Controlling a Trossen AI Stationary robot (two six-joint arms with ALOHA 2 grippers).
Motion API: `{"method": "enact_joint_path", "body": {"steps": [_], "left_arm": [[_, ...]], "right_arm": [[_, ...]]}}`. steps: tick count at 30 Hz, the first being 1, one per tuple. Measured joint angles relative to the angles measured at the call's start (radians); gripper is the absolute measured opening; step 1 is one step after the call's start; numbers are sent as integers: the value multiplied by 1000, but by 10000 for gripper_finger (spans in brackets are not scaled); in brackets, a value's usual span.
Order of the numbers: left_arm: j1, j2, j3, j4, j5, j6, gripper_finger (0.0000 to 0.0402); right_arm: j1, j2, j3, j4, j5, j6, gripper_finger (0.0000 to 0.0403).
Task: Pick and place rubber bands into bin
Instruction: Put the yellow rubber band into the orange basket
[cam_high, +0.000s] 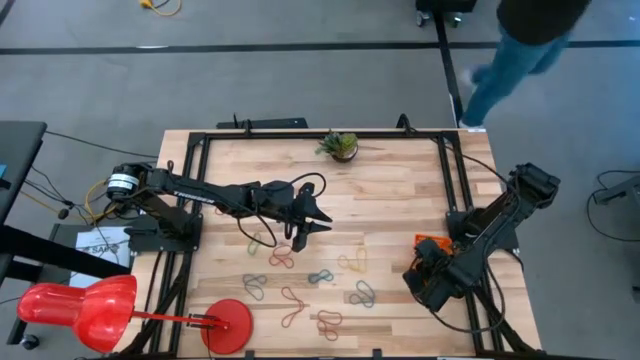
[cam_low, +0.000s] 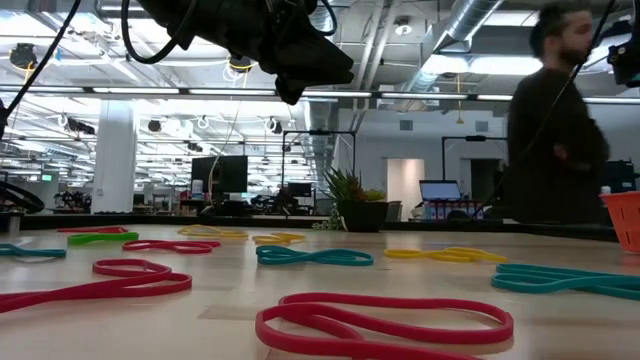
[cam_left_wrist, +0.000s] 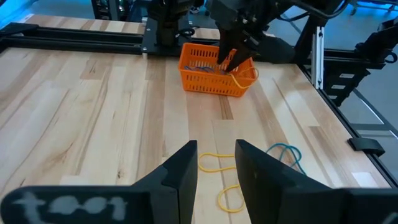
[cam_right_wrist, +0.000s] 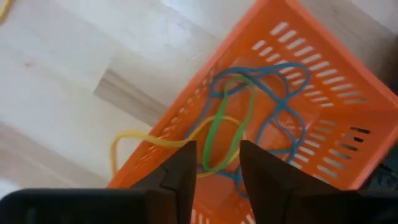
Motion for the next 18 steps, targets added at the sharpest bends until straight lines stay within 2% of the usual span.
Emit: {"method": "enact_joint_path", "body": {"steps": [6, 14, 18], "left_arm": [[0, 0, 0, 0, 0, 0, 98], [0, 0, 0, 0, 0, 1, 98], [0, 0, 0, 0, 3, 0, 98]], "right_arm": [[-5, -1, 0, 81, 0, -172, 127], [-43, -1, 0, 28, 3, -198, 129], [-54, -1, 0, 67, 3, -262, 129]]}}
